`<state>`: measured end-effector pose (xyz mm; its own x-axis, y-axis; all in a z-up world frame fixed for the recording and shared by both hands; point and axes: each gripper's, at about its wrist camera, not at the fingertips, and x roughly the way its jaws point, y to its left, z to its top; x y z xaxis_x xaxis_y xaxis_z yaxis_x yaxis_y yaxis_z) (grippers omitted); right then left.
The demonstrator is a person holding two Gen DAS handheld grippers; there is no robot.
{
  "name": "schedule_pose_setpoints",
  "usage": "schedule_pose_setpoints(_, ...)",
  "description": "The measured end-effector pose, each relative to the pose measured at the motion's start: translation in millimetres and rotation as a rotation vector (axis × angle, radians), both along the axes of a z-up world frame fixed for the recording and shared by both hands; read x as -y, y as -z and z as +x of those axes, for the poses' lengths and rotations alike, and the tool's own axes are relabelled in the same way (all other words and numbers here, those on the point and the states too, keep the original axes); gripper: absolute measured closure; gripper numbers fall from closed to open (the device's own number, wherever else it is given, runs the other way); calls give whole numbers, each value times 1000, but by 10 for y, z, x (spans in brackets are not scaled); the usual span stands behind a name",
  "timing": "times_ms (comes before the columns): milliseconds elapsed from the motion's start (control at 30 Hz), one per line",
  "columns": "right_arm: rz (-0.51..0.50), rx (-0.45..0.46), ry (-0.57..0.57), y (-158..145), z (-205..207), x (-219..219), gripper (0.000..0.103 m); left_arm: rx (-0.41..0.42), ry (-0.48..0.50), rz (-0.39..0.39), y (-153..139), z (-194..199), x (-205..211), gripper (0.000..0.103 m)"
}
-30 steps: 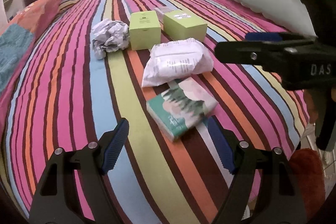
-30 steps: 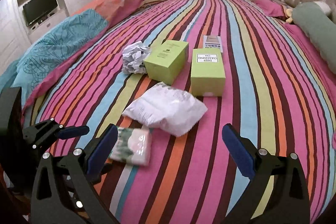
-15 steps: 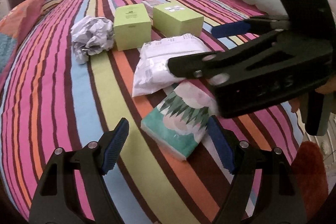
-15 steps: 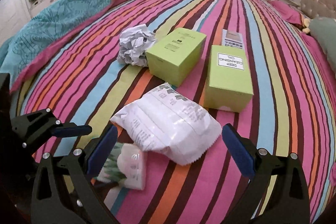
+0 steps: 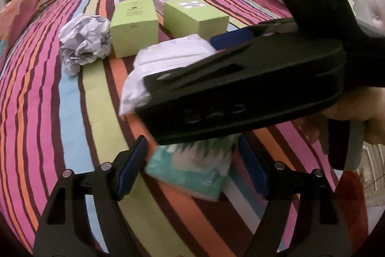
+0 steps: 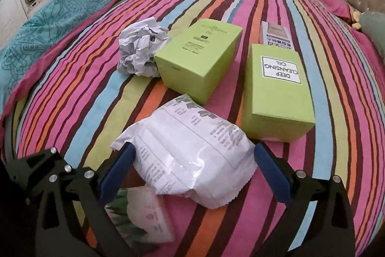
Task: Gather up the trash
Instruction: 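Grasp the white plastic bag with the right gripper while the left gripper grasps the green tissue pack, then lift the bag and tissue pack and carry both over the wastebasket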
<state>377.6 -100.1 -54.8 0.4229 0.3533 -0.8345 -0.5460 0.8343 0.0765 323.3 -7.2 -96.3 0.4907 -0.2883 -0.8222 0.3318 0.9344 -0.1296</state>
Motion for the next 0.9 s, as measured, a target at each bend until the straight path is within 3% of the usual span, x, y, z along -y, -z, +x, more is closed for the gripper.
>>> schedule_pose_setpoints(100,4,-14,2,13,10,-5,11,3,9,7,6,1,59,27)
schedule_pose_setpoints(233,45,-52,5,24,17,12,29,-15,-13,10,41,40,59,27)
schedule_pose_setpoints(333,64,-60,6,13,-8,-21,38,-14,-40,34,47,39,56,39)
schedule_pose_setpoints(400,65,-55,15,0,-42,-32,40,-13,-77,28,34,35,7,49)
schedule_pose_setpoints(533,90,-51,45,-28,-97,6,45,-13,-171,-24,-7,-59,-146,50)
schedule_pose_setpoints(900,215,-13,196,-153,-488,480,46,23,-290,-94,-168,-524,-490,50)
